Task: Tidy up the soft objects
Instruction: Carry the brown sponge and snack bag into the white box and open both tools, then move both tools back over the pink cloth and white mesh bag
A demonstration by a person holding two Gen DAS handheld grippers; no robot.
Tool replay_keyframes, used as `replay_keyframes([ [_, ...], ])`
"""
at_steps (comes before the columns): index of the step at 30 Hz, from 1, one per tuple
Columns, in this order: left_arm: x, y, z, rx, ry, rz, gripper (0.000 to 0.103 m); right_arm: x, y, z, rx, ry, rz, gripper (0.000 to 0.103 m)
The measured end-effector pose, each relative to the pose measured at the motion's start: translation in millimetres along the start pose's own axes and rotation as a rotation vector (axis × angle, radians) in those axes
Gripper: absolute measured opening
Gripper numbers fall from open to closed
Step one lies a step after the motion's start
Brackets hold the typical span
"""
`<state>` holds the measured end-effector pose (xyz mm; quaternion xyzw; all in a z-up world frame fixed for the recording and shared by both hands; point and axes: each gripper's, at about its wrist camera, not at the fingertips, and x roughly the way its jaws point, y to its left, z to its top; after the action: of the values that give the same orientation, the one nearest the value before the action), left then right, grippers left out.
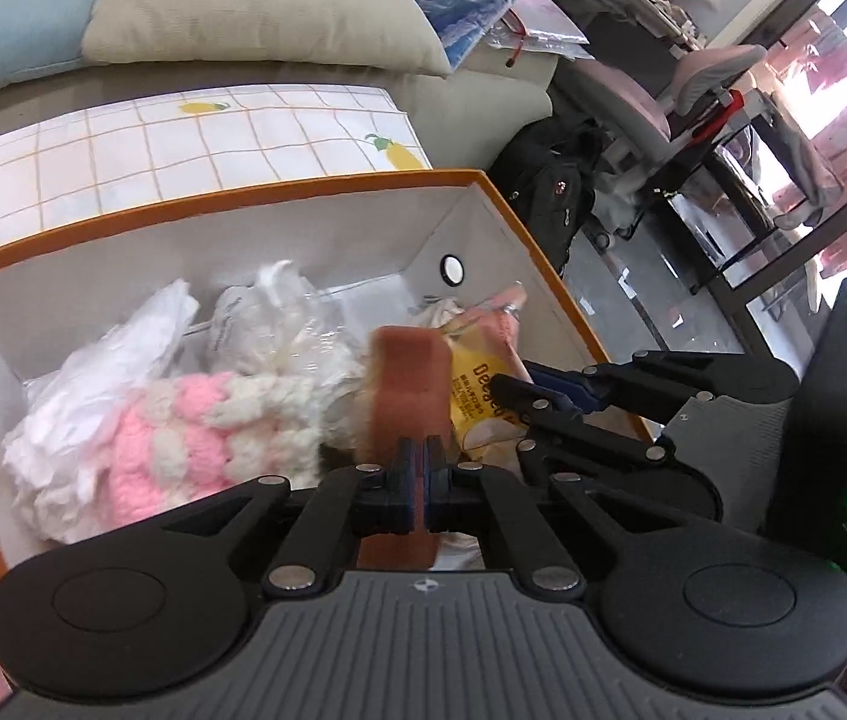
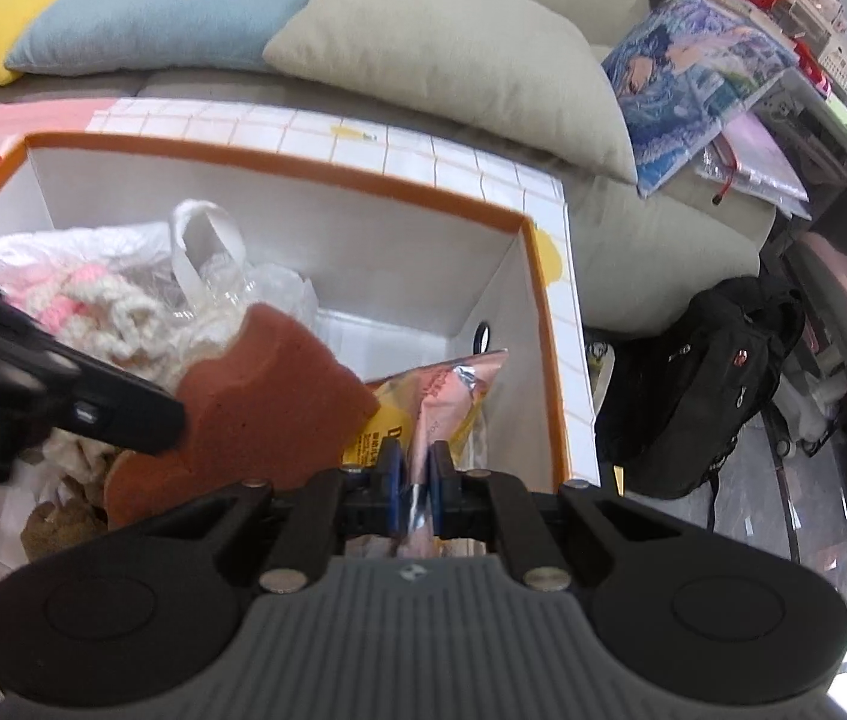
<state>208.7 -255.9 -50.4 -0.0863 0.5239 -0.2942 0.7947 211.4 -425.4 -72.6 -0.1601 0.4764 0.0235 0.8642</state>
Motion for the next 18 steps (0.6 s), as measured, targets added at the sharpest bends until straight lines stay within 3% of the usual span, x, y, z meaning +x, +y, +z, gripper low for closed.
replay_keyframes([
  [9, -19.8, -5.8, -2.3, 0.03, -0.043, 0.002, 0.004, 10.1, 2.6, -1.0, -0.015, 0.07, -0.04, 0.01],
  [14, -31.0, -16.6, -2.8, 0.08, -0.068, 0.039, 0.004, 2.2, 11.2, -0.4, -0.064, 0.068, -0.075, 0.031],
  [18, -43.7, -18.5, -6.5, 0.096, -0.086, 0.066, 0.004, -11.1, 17.4, 3.6, -0.116, 0.046, -0.139, 0.041],
])
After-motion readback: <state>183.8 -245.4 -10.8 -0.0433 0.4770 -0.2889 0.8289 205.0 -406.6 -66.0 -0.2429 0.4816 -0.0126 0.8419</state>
